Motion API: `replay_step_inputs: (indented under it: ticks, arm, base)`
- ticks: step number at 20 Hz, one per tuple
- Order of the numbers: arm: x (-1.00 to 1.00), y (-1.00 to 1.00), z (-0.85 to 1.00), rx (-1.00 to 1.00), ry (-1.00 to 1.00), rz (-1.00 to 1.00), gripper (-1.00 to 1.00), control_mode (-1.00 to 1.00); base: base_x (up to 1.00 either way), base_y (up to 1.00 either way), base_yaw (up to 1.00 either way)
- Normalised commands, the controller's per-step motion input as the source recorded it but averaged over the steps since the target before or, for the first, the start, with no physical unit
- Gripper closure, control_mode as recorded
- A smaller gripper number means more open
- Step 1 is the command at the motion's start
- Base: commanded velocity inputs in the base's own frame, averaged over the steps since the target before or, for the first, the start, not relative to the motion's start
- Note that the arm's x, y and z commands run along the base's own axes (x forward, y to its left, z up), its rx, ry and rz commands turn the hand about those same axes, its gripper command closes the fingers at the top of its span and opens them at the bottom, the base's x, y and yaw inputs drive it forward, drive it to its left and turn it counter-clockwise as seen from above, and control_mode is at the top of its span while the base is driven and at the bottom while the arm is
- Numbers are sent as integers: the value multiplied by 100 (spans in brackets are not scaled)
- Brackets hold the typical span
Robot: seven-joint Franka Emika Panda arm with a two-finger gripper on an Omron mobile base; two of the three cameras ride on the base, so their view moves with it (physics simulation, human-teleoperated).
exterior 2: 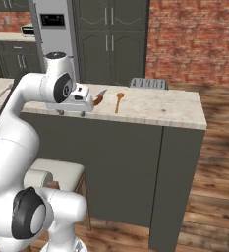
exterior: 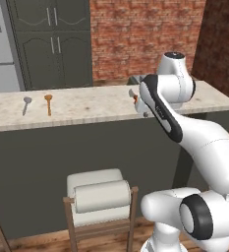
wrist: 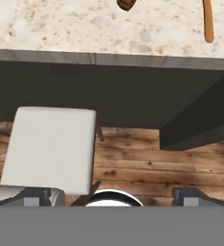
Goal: Pick up the metallic utensils from the counter and place them in the open drawer. Make sure not to pick up any wooden utensils.
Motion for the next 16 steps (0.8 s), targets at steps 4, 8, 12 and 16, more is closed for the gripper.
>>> replay_step_inputs:
  ticks: [4,8,12,16]
  arm:
    - [75,0,34,0,-1,0,-100,-100]
    - [99,0,11,-1,-1,0,-100,-100]
    - [94,-4,7,-1,0,0,-100,-100]
    - [99,-6,0,0,6,0,-100,-100]
  base:
    - [0,0,0]
    - [0,0,0]
    - [0,0,0]
    - [0,0,0]
